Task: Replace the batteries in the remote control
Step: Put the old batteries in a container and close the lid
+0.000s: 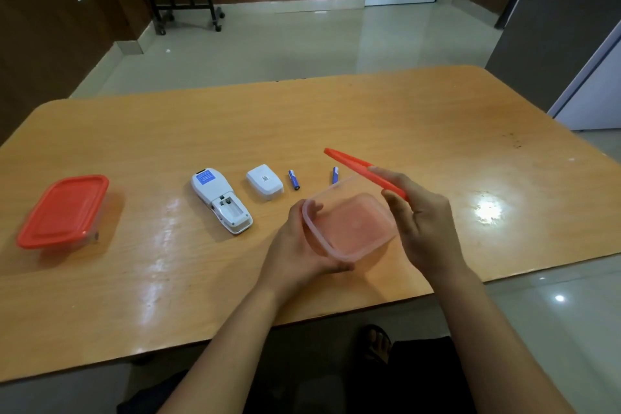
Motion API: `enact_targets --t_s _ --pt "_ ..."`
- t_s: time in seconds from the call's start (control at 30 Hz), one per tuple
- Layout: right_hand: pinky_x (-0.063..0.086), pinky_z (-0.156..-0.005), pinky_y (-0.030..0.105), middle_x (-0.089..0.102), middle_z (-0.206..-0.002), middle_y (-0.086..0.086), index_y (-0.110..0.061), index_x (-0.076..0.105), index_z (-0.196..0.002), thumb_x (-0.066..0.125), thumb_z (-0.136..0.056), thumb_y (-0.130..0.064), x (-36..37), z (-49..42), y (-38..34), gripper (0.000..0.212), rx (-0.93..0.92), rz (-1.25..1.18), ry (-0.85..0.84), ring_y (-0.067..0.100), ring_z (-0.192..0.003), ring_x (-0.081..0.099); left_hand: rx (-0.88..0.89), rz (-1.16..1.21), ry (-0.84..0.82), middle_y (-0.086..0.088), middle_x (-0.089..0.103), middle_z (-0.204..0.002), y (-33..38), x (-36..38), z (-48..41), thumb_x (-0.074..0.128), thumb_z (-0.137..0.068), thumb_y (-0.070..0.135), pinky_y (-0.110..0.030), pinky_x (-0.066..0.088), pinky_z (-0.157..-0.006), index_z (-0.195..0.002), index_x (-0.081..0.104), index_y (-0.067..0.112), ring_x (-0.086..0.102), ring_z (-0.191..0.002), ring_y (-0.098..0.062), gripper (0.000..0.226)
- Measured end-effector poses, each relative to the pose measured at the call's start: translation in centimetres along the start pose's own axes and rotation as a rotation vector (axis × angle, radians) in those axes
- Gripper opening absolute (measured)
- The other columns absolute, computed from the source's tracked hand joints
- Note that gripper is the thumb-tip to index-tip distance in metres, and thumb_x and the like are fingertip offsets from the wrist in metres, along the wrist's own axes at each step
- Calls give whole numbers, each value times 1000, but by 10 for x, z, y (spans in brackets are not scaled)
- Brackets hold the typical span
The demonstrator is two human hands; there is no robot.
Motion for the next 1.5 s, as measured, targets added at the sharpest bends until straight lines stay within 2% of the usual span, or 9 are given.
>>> enact_targets --t_s 0.2,0.4,0.5,0.67,0.83,1.0,1.17,1.4,1.5 --pt "41 -59 7 64 -86 -8 -13 63 -116 32 -96 -52 -9 -6 10 54 25 -31 288 -10 -67 56 -1 -54 0 25 45 -130 3 -1 1 86 -36 57 -22 43 -91 -125 27 49 45 -118 -1 107" --pt "50 -69 19 66 -96 -5 -16 61 -114 35 -98 -48 -31 -2 81 45 788 -562 751 -1 -81 61 -39 -47 -10 28 43 -134 1 -1 2 88 -37 52 -23 37 -99 -134 26 43 41 -124 1 115" --pt "50 -70 25 61 -113 4 -14 53 -124 38 -100 -30 -33 6 112 32 1023 -816 801 9 -85 61 -65 -16 -34 28 40 -138 2 -1 0 90 -41 45 -23 32 -103 -141 18 41 36 -129 0 124" --pt "49 -91 41 52 -129 14 -10 40 -125 57 -81 -19 -37 14 134 48 1117 -615 637 27 -109 58 -112 -64 -113 20 30 -152 3 -7 -1 90 -50 34 -23 28 -105 -149 -1 40 29 -138 -6 135" --pt "43 -84 35 55 -120 8 -8 46 -125 55 -88 -25 -37 9 122 42 1036 -360 460 24 -106 53 -97 -73 -128 19 41 -144 1 -12 -6 85 -59 24 -26 36 -102 -144 26 40 39 -131 -5 105" --pt "30 -110 48 36 -148 10 -13 35 -142 55 -88 -34 -25 4 98 61 869 169 249 32 -138 25 -103 36 -2 15 54 -133 -1 -30 -10 60 -78 0 -23 39 -97 -132 49 31 49 -122 -6 63" --pt "39 -88 37 69 -108 3 -18 67 -111 49 -90 -35 16 -51 37 32 375 446 50 31 -110 49 -165 293 308 8 68 -110 0 -58 -12 56 -89 7 -20 46 -83 -115 61 21 63 -97 -7 30" --pt "37 -72 28 64 -110 6 -17 61 -101 64 -79 -25 90 -117 38 23 550 798 -570 28 -107 58 -245 589 381 4 71 -104 -2 -70 -11 51 -93 12 -30 45 -86 -100 63 26 65 -91 -15 19" --pt "41 -68 27 65 -107 11 -11 58 -90 62 -80 -18 102 -123 42 13 592 683 -579 29 -96 61 -294 714 389 4 71 -102 -5 -70 -10 50 -94 13 -31 45 -86 -104 64 22 66 -88 -13 19"
Point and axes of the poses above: each hand's wrist, its own z-axis away from the middle knuckle, its own x-axis out of the palm, y = z × x, the point moved 5 cm from there along -z, towards the middle knuckle
